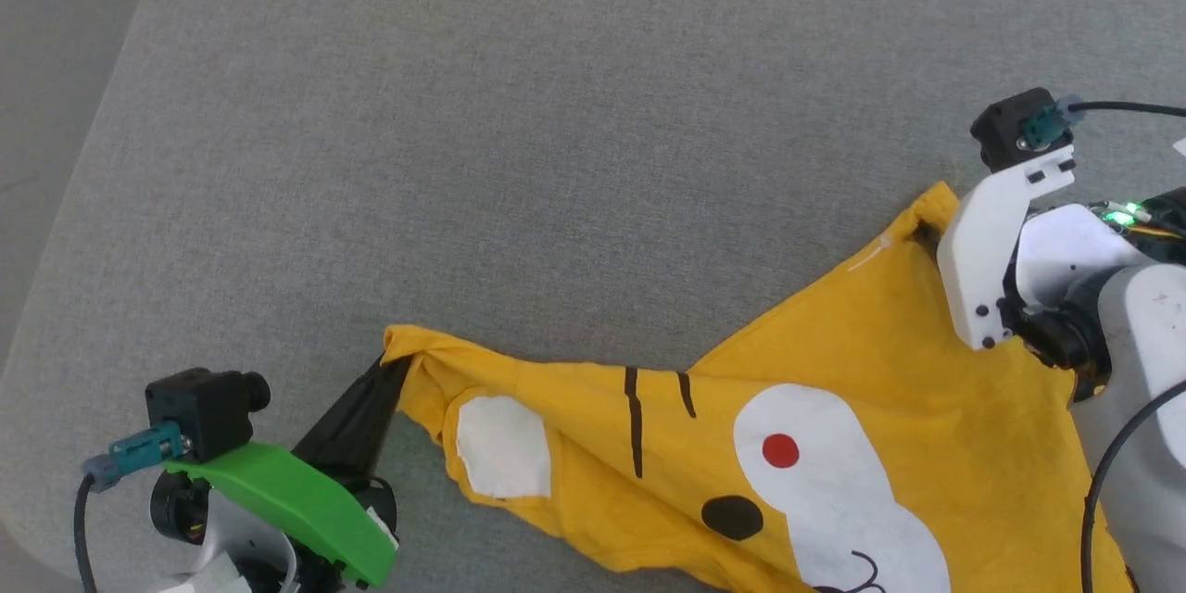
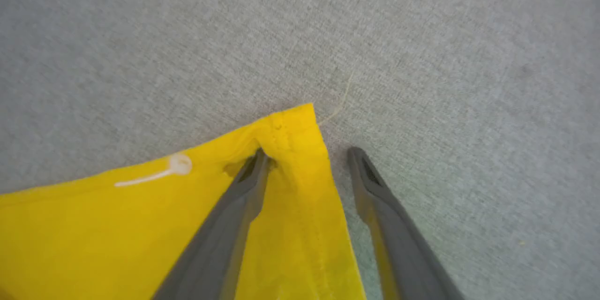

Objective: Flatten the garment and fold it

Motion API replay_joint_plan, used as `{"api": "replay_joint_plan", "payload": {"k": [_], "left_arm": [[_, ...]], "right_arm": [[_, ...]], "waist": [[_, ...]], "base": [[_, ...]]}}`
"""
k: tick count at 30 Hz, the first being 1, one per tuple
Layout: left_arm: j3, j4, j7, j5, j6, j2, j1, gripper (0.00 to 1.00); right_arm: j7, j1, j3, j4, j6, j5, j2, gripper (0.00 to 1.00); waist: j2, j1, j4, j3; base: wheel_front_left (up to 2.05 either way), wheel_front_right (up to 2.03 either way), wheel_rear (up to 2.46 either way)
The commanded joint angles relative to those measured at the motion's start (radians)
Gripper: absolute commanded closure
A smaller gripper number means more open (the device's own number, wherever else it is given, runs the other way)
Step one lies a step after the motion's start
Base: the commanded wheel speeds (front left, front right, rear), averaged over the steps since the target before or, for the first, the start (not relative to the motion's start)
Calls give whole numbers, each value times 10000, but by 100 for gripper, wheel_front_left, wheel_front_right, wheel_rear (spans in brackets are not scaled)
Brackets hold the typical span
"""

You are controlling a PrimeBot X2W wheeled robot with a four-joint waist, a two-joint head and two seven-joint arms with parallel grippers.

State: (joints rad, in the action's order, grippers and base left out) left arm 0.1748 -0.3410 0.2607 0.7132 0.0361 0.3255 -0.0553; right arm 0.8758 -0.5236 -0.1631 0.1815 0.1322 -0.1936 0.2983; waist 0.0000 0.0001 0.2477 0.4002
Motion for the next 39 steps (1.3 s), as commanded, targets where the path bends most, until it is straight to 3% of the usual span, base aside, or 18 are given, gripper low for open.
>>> {"api": "replay_joint_plan", "payload": {"k": [1,6,13,18,32,39], "left_arm": [[-28,55,-116,29,82,-12,210,100],[-124,193,-225,105,34,-44,208,100],[-360,84,-340,-70,-246,-19,512,100],[-499,134,-194,-291,-586,3,1318,100],[-304,2783,501,-1068,-825,98,6791,100],[-451,4861,-100,-1753,-860,388,9477,100]], "right_arm": [[208,148,-23,354,-15,49,-35,100],[-243,121,288,35,-15,-50,-142,100],[-2122,331,1597,-957,-15,-433,-723,100],[-3061,562,1964,-1384,-15,-306,-727,100],[-4107,-878,1624,-989,-15,9,-669,100],[-4325,-2876,1543,-129,-15,267,-1344,100]], "waist": [[0,-1,30,65],[0,-1,-274,-198],[0,-1,-789,-1248],[0,-1,-1240,-2150],[0,-1,-2214,-3715],[0,-1,-2725,-3712]], "base": [[0,0,0],[0,0,0],[0,0,0],[0,0,0],[0,0,0],[0,0,0]]}}
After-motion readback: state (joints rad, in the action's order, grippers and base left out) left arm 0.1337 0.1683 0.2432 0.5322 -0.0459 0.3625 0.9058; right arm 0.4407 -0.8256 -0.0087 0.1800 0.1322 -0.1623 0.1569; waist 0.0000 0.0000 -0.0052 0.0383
